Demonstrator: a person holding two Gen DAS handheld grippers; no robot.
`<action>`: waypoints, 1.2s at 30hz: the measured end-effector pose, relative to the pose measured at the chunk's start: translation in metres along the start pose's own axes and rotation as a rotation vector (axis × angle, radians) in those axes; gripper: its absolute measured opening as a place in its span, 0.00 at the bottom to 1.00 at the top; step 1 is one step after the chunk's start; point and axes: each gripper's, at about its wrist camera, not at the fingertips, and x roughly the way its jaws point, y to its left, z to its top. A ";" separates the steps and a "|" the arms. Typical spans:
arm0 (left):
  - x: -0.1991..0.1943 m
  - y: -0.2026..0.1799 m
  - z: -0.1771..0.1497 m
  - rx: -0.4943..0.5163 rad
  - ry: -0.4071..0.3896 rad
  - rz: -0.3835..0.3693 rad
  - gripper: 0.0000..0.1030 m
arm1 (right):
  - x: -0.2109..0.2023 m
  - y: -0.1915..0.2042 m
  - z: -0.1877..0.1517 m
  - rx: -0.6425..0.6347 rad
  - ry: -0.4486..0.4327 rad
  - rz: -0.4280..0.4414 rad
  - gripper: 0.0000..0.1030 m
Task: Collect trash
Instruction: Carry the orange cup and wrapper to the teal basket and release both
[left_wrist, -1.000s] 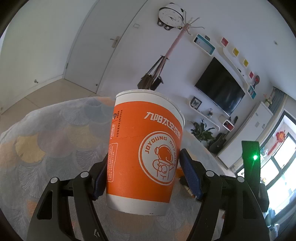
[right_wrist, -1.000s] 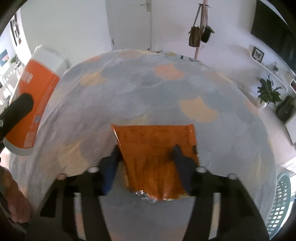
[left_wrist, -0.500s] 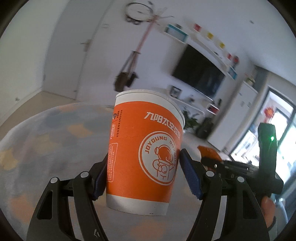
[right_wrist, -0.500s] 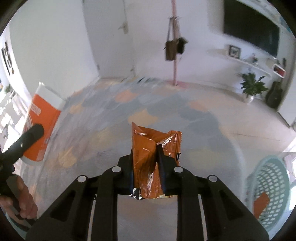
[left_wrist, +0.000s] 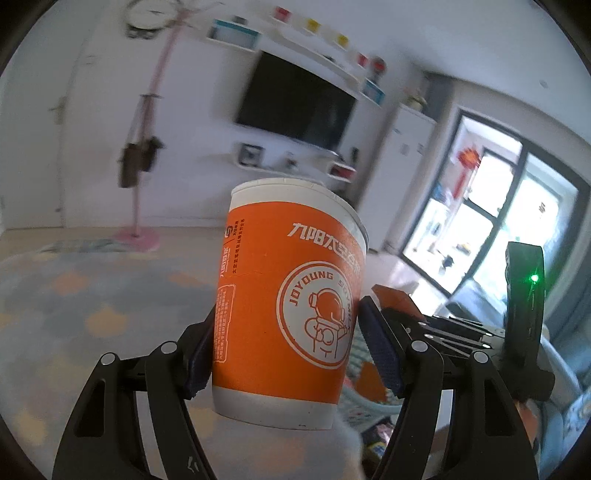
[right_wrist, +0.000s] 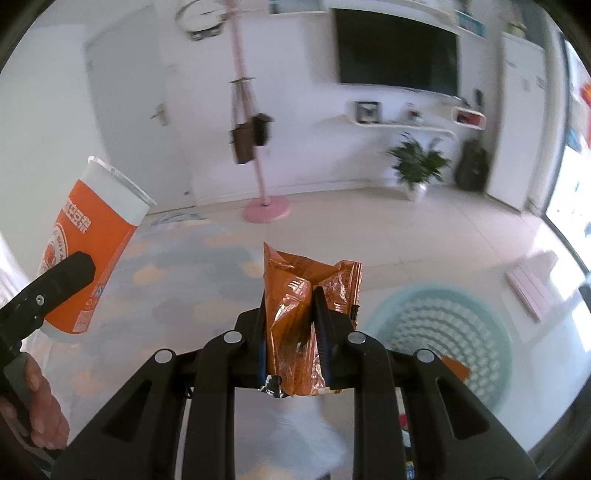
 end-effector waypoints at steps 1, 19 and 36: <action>0.011 -0.008 0.000 0.010 0.017 -0.014 0.67 | 0.000 -0.012 -0.002 0.021 0.002 -0.016 0.18; 0.177 -0.071 -0.043 0.024 0.324 -0.144 0.68 | 0.083 -0.177 -0.097 0.406 0.292 -0.126 0.31; 0.171 -0.065 -0.059 0.003 0.344 -0.158 0.75 | 0.038 -0.196 -0.104 0.444 0.204 -0.183 0.66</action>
